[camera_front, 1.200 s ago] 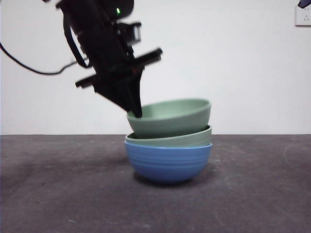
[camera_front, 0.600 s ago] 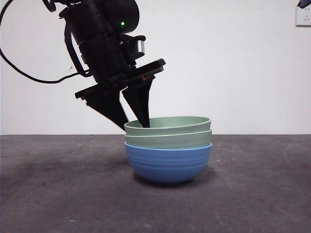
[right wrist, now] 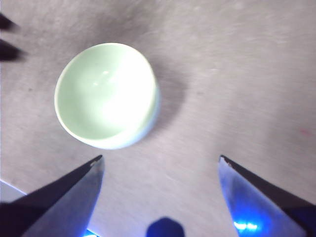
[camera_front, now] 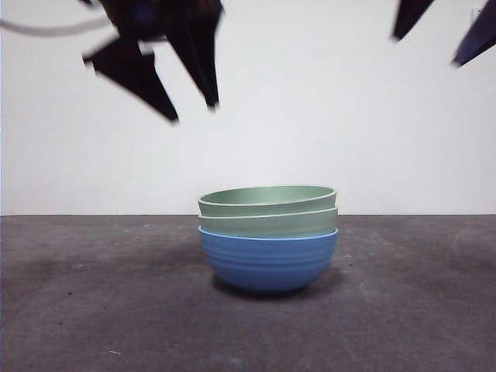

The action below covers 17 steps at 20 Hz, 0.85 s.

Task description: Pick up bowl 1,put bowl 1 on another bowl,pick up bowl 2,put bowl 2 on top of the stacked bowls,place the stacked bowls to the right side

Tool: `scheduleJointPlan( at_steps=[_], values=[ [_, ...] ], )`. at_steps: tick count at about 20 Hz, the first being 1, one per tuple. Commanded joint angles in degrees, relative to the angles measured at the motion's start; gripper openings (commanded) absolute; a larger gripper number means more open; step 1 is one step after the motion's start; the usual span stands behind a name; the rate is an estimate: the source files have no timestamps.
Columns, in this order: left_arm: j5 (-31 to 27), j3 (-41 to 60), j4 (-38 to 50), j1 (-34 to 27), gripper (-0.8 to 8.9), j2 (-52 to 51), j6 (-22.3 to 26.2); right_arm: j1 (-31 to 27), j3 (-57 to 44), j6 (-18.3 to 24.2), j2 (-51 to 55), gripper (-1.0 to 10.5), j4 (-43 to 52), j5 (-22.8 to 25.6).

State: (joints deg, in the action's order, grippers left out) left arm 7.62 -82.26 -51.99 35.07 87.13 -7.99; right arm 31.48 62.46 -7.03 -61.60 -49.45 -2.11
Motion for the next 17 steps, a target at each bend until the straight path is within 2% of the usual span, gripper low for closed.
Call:
scheduleJointPlan(
  at_steps=[1, 6, 10, 16, 17],
  values=[
    [-0.07, -0.74, -2.12, 0.11, 2.92, -4.22, 1.18, -0.02, 0.07, -1.7, -5.55, 3.9, 4.55, -3.26],
    [-0.04, -0.74, -7.3, 0.11, 2.92, -14.84, 1.79, -0.11, 0.07, -4.81, -19.45, 3.9, 13.73, -4.28],
    [-0.07, -0.74, -11.04, 0.11, 2.92, -20.83, 1.79, -1.51, 0.07, -7.08, -28.61, 3.9, 17.75, -8.52],
    [-0.07, -0.74, -14.58, 0.11, 2.92, -23.98, 1.79, -1.95, 0.07, -8.0, -35.71, 3.7, 18.4, -8.79],
    [-0.07, -0.74, -14.75, 0.11, 2.92, -23.98, 1.79, -1.97, 0.07, -8.13, -36.15, 3.7, 18.4, -10.08]
  ],
)
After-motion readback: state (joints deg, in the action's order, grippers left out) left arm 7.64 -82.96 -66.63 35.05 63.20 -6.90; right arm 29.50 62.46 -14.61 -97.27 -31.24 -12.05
